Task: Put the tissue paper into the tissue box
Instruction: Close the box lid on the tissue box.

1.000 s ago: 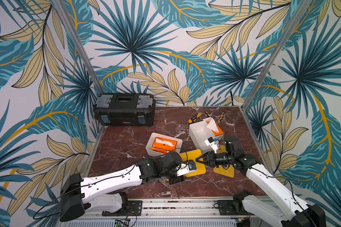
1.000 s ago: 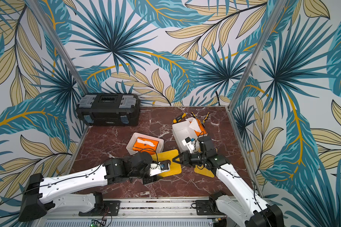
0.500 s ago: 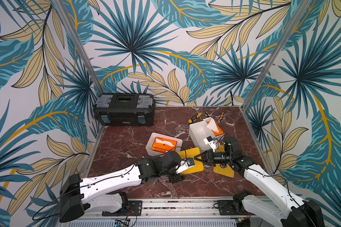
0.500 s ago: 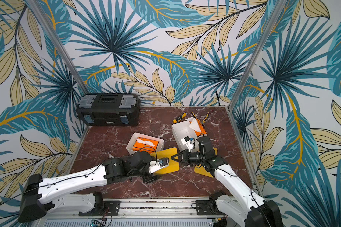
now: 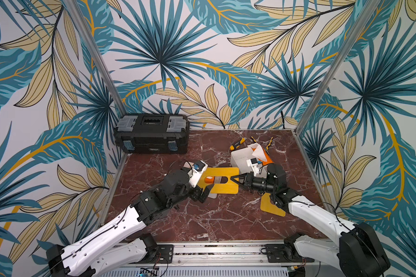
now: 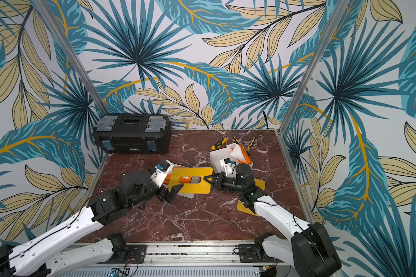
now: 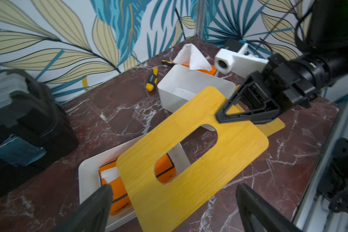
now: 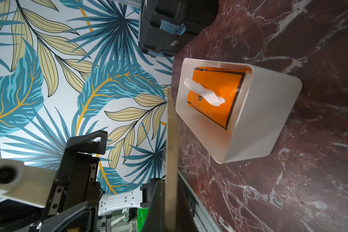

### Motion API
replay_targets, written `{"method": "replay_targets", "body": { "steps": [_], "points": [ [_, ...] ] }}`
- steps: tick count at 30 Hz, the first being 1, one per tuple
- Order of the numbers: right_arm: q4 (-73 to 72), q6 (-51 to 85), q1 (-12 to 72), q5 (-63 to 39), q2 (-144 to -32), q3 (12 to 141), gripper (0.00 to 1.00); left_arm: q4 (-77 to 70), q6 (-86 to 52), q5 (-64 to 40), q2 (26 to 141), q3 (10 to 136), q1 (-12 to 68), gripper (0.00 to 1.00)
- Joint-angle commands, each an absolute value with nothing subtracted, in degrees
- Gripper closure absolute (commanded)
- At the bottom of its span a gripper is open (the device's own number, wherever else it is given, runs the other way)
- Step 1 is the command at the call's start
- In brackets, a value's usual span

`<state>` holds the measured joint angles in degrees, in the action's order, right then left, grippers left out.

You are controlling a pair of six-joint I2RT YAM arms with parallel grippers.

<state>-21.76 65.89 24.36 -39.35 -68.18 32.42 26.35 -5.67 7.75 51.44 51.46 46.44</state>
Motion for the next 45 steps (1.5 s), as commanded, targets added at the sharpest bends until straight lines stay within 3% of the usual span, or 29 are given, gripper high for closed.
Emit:
{"method": "replay_targets", "body": {
  "steps": [1, 15, 45],
  "points": [
    [-31.74, 70.21, 26.70, -34.05, -71.84, 34.10, 1.00, 27.20, -10.49, 6.56, 50.35, 49.22, 41.14, 0.00],
    [-51.46, 78.59, 32.30, -27.74, -92.60, 38.81, 1.00, 20.99, -17.28, -13.19, 56.56, 45.90, 18.81, 0.00],
    [-55.82, 82.62, 35.13, -22.85, -97.73, 35.29, 1.00, 12.18, -16.66, -17.49, 67.73, 42.56, 15.64, 0.00]
  ]
}}
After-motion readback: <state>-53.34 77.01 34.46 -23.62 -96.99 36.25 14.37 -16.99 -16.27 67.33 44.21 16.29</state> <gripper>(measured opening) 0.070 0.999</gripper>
